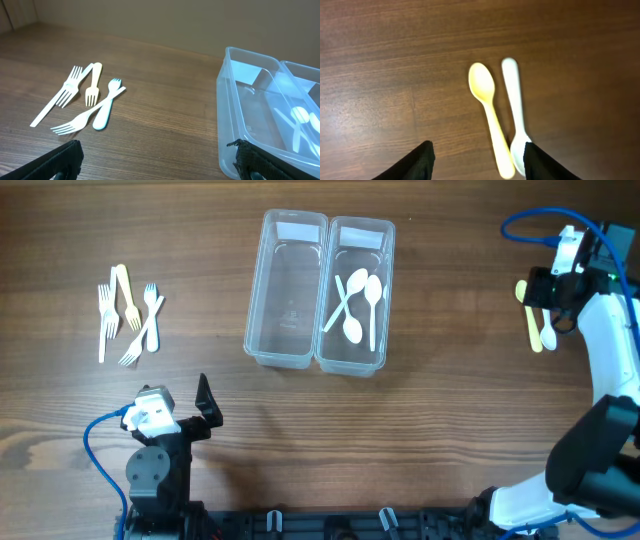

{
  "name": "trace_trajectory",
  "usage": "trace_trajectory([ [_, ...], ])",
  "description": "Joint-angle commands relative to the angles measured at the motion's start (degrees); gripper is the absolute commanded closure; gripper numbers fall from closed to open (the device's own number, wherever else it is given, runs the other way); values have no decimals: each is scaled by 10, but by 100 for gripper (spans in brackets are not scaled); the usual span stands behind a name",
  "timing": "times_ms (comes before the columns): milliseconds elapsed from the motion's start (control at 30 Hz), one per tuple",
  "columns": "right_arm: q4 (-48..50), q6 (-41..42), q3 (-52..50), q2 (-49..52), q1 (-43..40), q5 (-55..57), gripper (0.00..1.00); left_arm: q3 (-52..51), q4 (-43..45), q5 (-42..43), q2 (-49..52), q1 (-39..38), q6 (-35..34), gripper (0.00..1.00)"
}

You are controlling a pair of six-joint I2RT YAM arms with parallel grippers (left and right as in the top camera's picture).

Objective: Pack container
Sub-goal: 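Grasp the yellow spoon with the right gripper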

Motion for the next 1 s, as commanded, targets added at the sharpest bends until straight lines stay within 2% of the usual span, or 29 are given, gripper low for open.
trace_trajectory([
  [0,12,-94,-4,37,1,-30,46,-4,2,5,-4,3,12,0],
  [100,15,-123,-4,68,0,-24,47,-4,2,5,-4,3,11,0],
  [367,54,-120,-4,148,-9,-8,49,-4,2,5,-4,3,11,0],
  [567,84,-90,-5,158,-10,16,50,-4,2,5,-4,3,12,0],
  [733,95,-91,-8,159,-15,16,55,-4,2,5,-4,3,12,0],
  [967,92,-90,-8,159,-27,15,55,-4,2,5,-4,3,12,0],
])
